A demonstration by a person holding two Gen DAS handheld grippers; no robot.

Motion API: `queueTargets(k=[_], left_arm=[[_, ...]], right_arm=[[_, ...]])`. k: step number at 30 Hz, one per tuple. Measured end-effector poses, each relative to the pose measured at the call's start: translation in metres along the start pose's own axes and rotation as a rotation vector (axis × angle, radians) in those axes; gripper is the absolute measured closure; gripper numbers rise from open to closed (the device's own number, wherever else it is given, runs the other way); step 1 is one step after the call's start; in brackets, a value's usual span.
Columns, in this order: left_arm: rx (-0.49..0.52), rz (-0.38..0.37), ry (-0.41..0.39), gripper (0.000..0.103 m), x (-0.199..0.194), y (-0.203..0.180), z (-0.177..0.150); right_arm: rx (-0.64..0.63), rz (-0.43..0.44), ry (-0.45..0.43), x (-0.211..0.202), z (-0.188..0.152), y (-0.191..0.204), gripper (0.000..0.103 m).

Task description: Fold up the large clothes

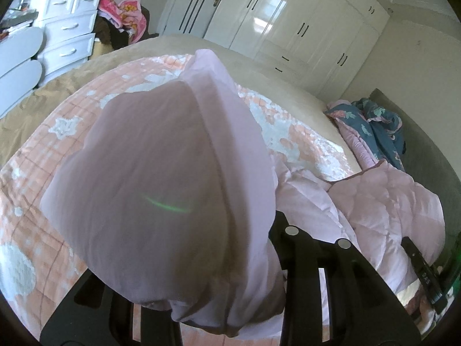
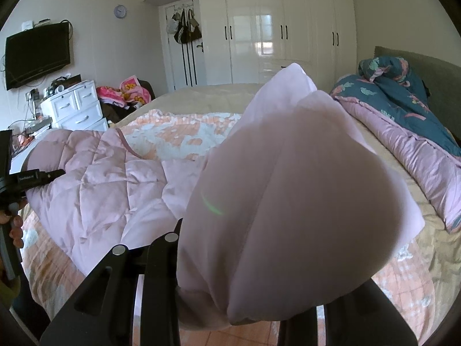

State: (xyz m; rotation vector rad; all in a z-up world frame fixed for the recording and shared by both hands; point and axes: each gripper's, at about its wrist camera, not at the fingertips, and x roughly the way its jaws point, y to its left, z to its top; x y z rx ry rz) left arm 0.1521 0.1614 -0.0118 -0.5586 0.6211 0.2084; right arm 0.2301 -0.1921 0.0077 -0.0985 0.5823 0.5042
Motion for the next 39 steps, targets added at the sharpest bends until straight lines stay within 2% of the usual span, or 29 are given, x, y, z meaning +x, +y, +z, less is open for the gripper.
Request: queueTargets(k=[11,20,29,35,37,39], left_arm=[[-0.017,0.025,0.015,0.077,0.007,0.009,-0.013],[-0.020,0.046,0.039,0.075,0.016,0.012,-0.022],[-0.023,0.052,0.049,0.074,0.018,0.014,-0.027],[-0.029,0.051,0.055,0.072,0.018,0.017,-0.031],[-0.029,0.050,0.056,0.071,0.018,0.020,-0.033],[-0.033,0.046,0.058,0.069,0.018,0.022,-0.036]], right_arm=[[0.118,-0.008,0.063,0.016,-0.015,-0.018,0.072],[0.269,-0.032,0.191,0.044,-0.034,-0.037,0.066],[0.362,-0.040,0.240,0.050,-0.044,-0.047,0.051],[0.438,-0.034,0.260,0.046,-0.056,-0.056,0.034],[0.460,-0.036,0.266,0.043,-0.060,-0.059,0.024],[0.481,-0.034,0.272,0.038,-0.064,-0.062,0.021]])
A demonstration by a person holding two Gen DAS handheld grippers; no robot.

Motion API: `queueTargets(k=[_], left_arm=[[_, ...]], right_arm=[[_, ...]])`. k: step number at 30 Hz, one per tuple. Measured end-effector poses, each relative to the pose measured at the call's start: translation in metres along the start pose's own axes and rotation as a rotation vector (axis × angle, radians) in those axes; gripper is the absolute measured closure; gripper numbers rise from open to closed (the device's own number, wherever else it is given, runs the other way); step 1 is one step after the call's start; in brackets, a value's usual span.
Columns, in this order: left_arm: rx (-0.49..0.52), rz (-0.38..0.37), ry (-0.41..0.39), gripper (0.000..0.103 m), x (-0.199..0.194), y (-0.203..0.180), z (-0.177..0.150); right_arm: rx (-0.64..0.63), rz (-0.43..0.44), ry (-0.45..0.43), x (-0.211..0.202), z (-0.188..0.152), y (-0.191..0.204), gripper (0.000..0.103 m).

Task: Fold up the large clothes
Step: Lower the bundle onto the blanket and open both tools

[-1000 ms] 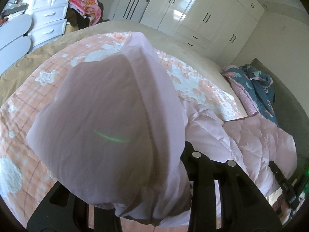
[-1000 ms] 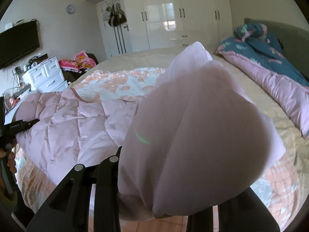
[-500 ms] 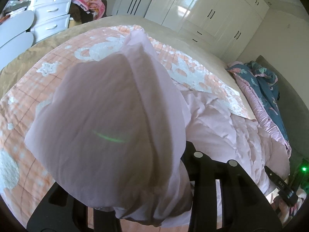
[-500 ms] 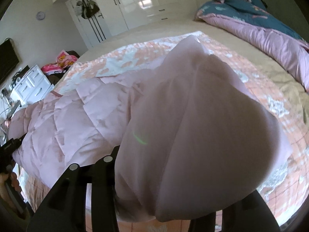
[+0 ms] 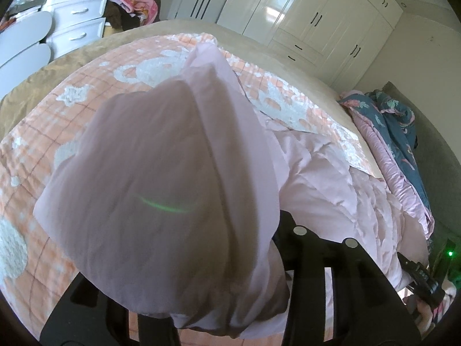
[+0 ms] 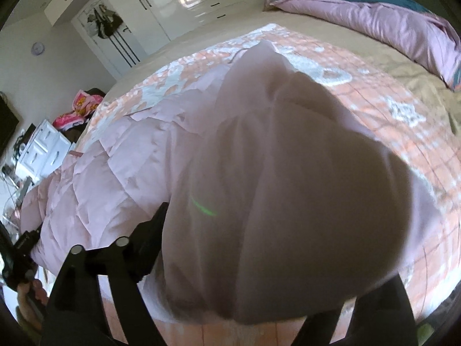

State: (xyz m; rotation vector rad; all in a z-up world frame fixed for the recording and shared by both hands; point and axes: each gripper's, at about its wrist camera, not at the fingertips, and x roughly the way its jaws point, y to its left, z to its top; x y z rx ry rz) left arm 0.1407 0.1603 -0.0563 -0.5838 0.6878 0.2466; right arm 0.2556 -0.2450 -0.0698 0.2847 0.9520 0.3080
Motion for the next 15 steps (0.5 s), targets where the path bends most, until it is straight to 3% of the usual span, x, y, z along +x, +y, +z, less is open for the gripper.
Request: queueTargets(k=[8,15], left_arm=[[-0.030,-0.024,0.027,0.049,0.001,0.022,-0.012],[-0.038,-0.011,0.038,0.022,-0.011,0.038,-0.024]], right_arm=[[0.006,-0.018,-0.016,-0.028,-0.016,-0.005,0.012],[-0.030,-0.052,-0.063,-0.056,-0.030,-0.009,0.006]])
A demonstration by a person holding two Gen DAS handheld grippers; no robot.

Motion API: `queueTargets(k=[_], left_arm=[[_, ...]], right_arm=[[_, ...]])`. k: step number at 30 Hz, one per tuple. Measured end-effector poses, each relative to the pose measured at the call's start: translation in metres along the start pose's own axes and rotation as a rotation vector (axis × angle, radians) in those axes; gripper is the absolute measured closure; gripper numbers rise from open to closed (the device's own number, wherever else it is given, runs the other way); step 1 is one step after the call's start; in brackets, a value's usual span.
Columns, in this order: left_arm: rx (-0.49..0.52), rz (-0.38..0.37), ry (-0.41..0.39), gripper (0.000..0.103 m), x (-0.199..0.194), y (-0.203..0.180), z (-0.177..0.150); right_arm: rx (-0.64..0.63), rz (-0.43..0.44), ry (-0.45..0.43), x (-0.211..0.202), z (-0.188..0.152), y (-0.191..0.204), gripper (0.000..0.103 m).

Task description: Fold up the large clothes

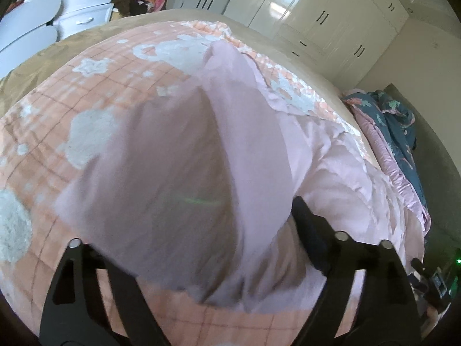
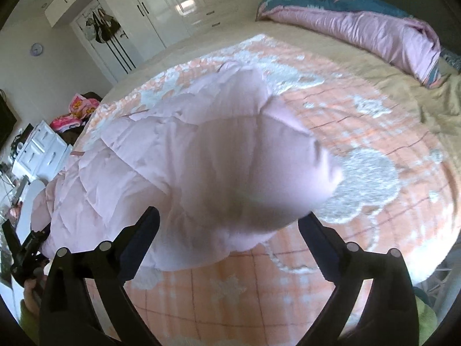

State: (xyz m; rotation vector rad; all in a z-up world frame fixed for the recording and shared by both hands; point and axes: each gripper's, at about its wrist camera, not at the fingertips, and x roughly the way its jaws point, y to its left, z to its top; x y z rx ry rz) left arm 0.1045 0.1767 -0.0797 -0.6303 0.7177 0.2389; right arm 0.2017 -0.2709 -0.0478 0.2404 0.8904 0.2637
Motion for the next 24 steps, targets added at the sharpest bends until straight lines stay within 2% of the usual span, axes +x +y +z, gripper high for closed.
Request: queueTargets(k=[9,16,24], left_arm=[[0.099,0.035,-0.033,0.009,-0.053,-0.008,-0.013],[0.169,0.042,-0.108,0.009,-0.106,-0.027,-0.016],[0.215,0.008,-0.155,0.009,-0.144,-0.058,-0.029]], right_arm=[[-0.119,-0.035,-0.125,-0.056,-0.012,0.006,0.004],[-0.220,-0.027,-0.238,-0.113,-0.026,0.023,0.004],[-0.296,0.027,-0.326,-0.160,-0.038,0.050,0.004]])
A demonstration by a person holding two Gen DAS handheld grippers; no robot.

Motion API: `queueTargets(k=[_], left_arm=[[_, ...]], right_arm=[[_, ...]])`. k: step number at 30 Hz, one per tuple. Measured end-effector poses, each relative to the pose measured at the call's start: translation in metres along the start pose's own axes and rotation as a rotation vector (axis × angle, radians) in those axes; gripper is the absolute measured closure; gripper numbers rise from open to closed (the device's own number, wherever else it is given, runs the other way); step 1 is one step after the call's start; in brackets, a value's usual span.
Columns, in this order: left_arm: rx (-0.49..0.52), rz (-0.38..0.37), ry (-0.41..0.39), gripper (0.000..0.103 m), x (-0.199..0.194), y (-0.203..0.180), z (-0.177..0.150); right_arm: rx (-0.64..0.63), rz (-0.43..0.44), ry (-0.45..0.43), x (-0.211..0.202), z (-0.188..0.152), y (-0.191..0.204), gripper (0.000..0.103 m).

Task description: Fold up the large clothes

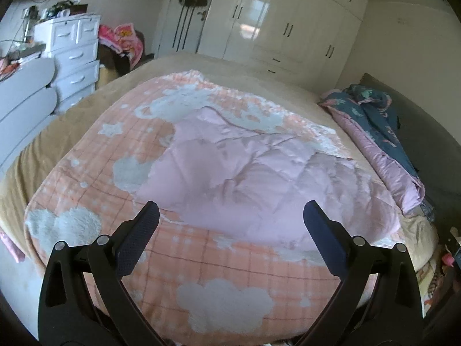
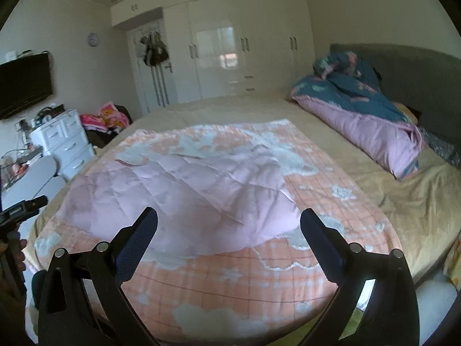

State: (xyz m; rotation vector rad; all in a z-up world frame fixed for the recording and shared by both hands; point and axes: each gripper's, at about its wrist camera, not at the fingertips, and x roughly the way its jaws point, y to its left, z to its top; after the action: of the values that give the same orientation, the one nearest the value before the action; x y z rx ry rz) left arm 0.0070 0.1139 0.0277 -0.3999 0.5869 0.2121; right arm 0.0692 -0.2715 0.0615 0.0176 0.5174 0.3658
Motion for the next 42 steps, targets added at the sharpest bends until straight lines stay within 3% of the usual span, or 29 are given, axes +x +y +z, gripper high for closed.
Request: queueTargets(k=[7,14,21,42], left_arm=[[0.070,-0.043,-0.017,0.009,-0.018,-0.033,-0.011],[0.122,-0.077,0.020,0.009,-0.017,-0.063,-0.039],[0.139,-0.105,0.031,0.009,-0.014,-0.072,-0.049],[0.142,-0.076,0.041,0.009,-0.014,-0.070,-0.053]], right_arm=[[-0.052,0.050,-0.038,-0.025,0.001,0.027,0.004],[-0.074,0.084,-0.008,-0.022,-0.015,0.054,0.004],[-0.092,0.145,0.070,-0.002,-0.031,0.077,0.004],[-0.098,0.157,0.082,0.000,-0.032,0.082,0.004]])
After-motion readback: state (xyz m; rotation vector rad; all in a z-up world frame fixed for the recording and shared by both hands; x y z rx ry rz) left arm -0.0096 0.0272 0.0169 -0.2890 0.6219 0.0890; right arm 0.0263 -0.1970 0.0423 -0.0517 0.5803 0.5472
